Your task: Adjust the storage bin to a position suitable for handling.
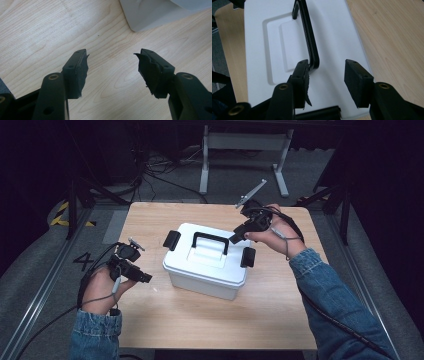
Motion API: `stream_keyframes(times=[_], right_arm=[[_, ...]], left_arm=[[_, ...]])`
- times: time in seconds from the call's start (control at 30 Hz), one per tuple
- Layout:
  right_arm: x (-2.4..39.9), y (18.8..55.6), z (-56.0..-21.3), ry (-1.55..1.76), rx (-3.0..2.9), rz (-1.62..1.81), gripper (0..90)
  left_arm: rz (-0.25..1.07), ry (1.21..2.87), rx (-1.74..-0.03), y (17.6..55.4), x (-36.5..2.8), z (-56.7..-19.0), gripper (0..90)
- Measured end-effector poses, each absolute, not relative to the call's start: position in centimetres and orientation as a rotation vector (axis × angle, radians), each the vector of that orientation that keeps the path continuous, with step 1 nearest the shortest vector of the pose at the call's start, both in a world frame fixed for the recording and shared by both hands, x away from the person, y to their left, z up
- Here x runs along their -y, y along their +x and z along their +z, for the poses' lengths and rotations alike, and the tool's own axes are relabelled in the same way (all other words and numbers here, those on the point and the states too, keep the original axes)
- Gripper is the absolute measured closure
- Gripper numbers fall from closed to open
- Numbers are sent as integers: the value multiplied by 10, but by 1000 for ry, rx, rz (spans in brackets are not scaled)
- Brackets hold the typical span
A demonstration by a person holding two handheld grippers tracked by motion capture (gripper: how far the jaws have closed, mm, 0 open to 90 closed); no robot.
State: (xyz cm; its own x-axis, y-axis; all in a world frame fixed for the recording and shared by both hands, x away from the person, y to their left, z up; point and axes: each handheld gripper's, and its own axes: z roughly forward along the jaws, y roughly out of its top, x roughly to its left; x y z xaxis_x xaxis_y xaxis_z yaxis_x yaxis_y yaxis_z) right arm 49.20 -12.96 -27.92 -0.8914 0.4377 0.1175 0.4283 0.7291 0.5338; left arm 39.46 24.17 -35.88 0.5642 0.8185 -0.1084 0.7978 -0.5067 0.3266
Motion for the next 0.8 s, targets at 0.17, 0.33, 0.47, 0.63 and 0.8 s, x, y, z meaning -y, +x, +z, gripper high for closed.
stream_keyframes(times=[0.17,0.33,0.47,0.63,0.8], right_arm=[[115,496,-283,702,-2930,895,553],[99,500,-289,681,-2960,879,554],[84,503,-295,658,-2987,846,566],[73,505,-298,647,-3000,815,586],[67,506,-300,627,-3001,786,667]], left_arm=[[67,2439,-1342,392,-243,-359,411],[72,2437,-1344,391,-246,-361,411],[69,2438,-1347,390,-247,-361,410],[74,2444,-1340,392,-246,-361,410],[81,2465,-1328,394,-245,-362,409]])
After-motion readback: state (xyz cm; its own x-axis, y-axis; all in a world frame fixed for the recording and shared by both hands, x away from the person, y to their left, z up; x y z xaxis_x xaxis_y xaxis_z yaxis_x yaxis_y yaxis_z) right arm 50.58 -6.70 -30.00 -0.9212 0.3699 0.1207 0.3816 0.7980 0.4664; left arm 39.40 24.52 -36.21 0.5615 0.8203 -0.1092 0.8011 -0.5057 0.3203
